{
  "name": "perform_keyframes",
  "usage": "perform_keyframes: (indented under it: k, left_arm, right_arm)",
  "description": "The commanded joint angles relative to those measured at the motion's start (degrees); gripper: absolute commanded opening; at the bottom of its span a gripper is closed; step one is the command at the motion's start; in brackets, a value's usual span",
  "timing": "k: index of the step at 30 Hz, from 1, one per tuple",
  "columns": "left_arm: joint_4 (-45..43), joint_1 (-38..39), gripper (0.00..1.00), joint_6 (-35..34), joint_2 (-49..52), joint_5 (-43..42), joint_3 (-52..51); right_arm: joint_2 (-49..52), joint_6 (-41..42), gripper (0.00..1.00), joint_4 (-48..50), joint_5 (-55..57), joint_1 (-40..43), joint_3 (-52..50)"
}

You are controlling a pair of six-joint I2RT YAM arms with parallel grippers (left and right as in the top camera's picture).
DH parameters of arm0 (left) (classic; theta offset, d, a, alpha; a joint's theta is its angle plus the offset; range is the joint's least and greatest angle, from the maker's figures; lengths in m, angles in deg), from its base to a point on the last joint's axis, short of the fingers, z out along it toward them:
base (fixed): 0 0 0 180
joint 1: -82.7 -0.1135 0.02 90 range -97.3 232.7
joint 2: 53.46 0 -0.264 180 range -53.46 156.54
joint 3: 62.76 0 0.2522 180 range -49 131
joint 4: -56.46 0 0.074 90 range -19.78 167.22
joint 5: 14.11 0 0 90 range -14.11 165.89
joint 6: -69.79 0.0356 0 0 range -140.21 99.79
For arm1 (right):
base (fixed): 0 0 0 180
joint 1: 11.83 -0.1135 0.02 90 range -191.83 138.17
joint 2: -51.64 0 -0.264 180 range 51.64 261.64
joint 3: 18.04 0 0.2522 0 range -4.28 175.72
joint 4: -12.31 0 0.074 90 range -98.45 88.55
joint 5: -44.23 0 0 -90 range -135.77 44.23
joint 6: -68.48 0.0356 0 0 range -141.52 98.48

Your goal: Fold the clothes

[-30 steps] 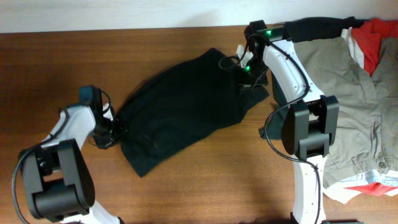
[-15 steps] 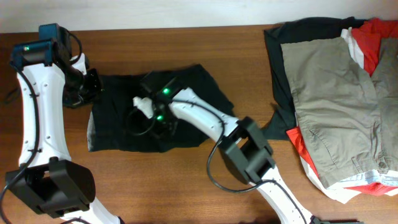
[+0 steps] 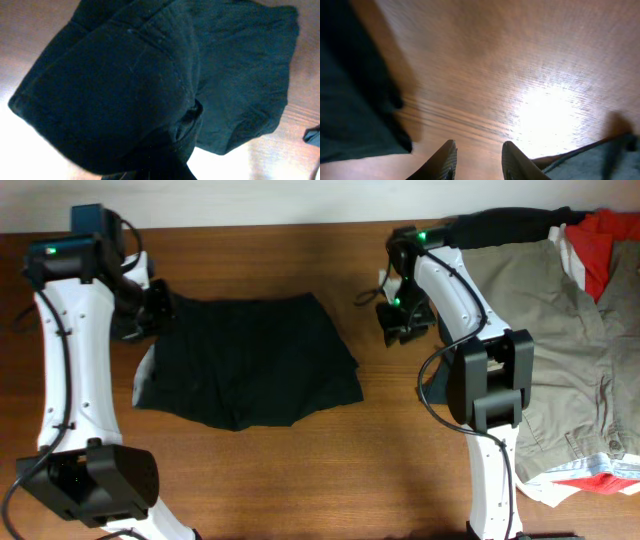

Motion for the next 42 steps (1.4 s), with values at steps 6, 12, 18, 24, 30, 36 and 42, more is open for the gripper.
perform_keyframes:
  k: [6,12,18,24,30,36,42]
  left_arm:
    - [-6.10,13.31,0.00,-1.03,3.93,-5.38,1.31]
    - [-12.00,23.41,0.01,-3.85,9.79,-7.85,1.31]
    - [-22.53,22.45,0.73,-0.35,10.14,1.84,1.38]
    - [-24.61,13.92,0.92,-0.11,15.02,7.67,1.33]
    - [-32.22,9.22,0.99,13.60,31.28,-8.04,1.33]
    - [-32.02,9.01,0.00,15.06,35.67,-13.92,1.49]
    - [-28.22,-8.35,0.00,3.82,28.41,3.10,3.28]
  right_arm:
    - [-0.35,-2.34,0.34,8.04,-7.19,-6.32,-15.06]
    - [-0.37,0.70,0.35,10.51,-7.08,-9.22,-15.06]
    - [-2.12,0.68,0.43,0.22,-5.14,1.33,-4.07]
    - [-5.73,0.44,0.50,-12.26,-5.62,7.65,17.68]
    - [-10.80,0.70,0.52,-12.26,-5.57,7.45,17.70]
    - [-11.43,2.89,0.55,-12.28,-2.56,7.41,17.68]
    - [-11.43,3.91,0.56,-12.26,1.99,7.41,17.68]
